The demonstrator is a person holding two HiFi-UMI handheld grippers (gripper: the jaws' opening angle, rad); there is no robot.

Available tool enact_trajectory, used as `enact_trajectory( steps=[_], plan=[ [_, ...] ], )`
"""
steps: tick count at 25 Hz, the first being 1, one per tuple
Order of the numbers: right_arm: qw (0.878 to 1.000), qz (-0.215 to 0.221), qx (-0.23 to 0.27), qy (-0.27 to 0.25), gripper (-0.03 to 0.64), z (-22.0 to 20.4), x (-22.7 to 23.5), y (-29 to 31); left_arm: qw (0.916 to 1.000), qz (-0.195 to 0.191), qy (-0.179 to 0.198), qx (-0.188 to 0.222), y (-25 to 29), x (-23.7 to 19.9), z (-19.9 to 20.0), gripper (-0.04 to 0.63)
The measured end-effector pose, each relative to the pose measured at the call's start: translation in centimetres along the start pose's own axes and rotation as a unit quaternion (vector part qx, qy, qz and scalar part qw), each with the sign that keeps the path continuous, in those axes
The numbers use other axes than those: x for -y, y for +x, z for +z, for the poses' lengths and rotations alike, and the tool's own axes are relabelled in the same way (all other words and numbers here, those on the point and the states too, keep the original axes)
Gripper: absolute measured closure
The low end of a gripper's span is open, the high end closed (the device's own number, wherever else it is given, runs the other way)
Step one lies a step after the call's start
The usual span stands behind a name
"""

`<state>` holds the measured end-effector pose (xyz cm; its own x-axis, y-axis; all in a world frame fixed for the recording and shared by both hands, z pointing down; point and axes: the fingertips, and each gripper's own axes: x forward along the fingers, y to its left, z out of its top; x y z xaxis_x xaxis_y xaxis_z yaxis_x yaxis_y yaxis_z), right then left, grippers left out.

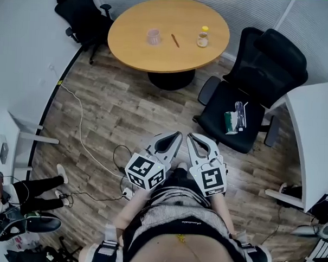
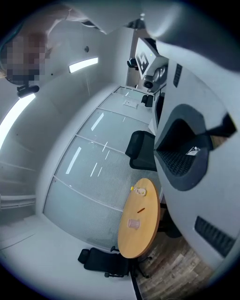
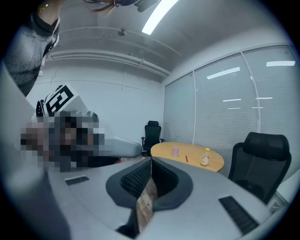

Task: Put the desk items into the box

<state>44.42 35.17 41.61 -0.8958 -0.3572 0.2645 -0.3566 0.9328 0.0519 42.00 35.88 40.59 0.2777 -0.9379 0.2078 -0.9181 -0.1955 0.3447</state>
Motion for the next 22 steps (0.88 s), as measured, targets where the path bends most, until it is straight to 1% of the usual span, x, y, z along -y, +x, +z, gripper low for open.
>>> enact_trajectory(
  steps=[2, 4, 8, 12, 15, 18, 22],
  plan=[
    [1.0, -0.003, 0.001, -0.01, 0.594, -0.2, 0.4, -0.1, 1.0, -0.001, 0.001, 0.002, 0.4, 0.2, 0.0, 0.577],
    [1.0, -0.009, -0.002, -0.001, 0.594, -0.3, 0.7, 0.2, 1.0, -0.001, -0.002, 0.006, 0.6, -0.2, 0.2, 0.577],
    [1.0, -0.011, -0.007, -0.002, 0.594, -0.1, 0.7, 2.0, 0.9998, -0.004, -0.009, 0.014, 0.7, -2.0, 0.8, 0.577],
    [1.0, -0.002, -0.006, -0.012, 0.594, 0.8, 0.6, 5.7, 0.9999, -0.007, -0.011, 0.011, 0.8, -5.3, 1.3, 0.577],
    [1.0, 0.0, -0.004, -0.01, 0.594, 2.1, 0.4, 9.2, 0.9998, -0.02, 0.006, -0.001, 1.1, -8.3, 2.4, 0.577],
    [1.0, -0.001, -0.007, -0.014, 0.594, 3.4, 0.3, 12.6, 0.9994, -0.027, 0.022, 0.0, 1.2, -11.3, 4.2, 0.577],
    [1.0, 0.0, -0.009, -0.026, 0.594, 4.6, 0.4, 16.7, 0.9996, -0.025, 0.012, 0.011, 1.5, -15.1, 5.8, 0.577]
  ],
)
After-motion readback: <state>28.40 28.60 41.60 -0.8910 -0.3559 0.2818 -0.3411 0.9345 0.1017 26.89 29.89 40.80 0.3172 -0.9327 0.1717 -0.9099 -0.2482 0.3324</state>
